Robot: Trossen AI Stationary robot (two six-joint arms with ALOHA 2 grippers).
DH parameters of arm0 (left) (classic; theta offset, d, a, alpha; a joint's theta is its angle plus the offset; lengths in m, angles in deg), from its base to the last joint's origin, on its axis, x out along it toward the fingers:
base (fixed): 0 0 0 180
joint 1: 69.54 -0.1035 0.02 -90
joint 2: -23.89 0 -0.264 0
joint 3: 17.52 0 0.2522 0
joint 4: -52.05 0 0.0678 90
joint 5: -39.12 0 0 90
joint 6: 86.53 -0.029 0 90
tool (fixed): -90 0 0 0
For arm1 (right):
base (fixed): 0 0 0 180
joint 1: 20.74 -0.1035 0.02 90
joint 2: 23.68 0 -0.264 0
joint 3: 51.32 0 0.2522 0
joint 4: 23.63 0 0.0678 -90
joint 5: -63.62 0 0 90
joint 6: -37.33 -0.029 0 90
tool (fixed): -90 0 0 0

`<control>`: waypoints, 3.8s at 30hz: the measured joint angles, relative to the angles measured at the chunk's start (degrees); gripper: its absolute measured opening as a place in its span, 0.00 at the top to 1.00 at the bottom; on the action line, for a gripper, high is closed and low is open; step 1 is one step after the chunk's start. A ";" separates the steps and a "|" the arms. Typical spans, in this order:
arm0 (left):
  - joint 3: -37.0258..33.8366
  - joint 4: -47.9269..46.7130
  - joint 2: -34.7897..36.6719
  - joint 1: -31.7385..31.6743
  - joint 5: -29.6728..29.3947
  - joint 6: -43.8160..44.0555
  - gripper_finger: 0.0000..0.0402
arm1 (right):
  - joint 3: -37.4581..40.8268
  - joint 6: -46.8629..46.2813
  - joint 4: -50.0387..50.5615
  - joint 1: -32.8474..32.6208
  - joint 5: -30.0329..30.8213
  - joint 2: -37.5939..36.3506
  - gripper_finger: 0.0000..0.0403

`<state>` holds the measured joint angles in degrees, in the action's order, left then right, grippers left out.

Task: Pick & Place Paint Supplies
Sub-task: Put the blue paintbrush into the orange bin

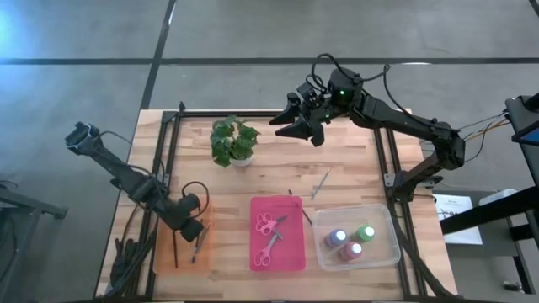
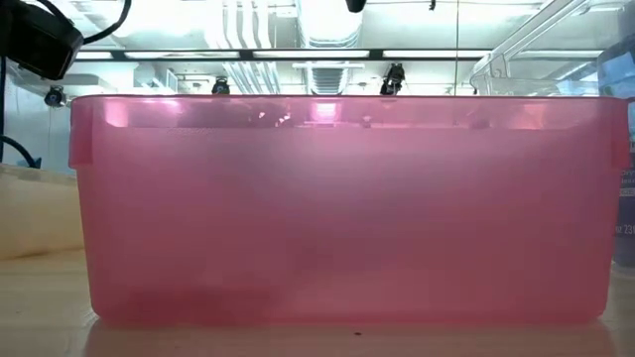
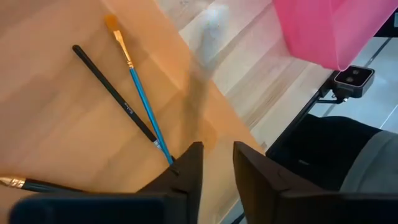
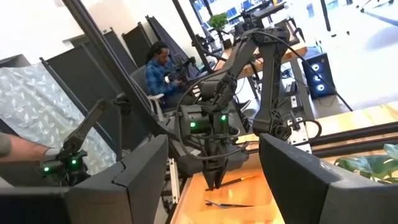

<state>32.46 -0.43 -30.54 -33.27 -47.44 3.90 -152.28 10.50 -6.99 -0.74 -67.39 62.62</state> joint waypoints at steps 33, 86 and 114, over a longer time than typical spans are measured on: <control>7.64 9.85 6.88 -12.45 -11.42 -24.34 0.70 | 6.56 -22.74 71.88 3.69 38.26 -7.29 0.52; 9.36 9.18 6.56 -28.17 -11.40 -36.15 0.70 | 37.50 -63.13 39.05 2.72 46.62 9.29 0.58; 9.56 22.15 6.60 -28.13 -10.98 -45.64 0.70 | 40.07 -31.12 2.75 -10.27 57.37 -18.81 0.98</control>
<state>42.02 21.72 -23.94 -61.40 -58.42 -41.74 -112.21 -20.62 -4.24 -11.01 -10.03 43.81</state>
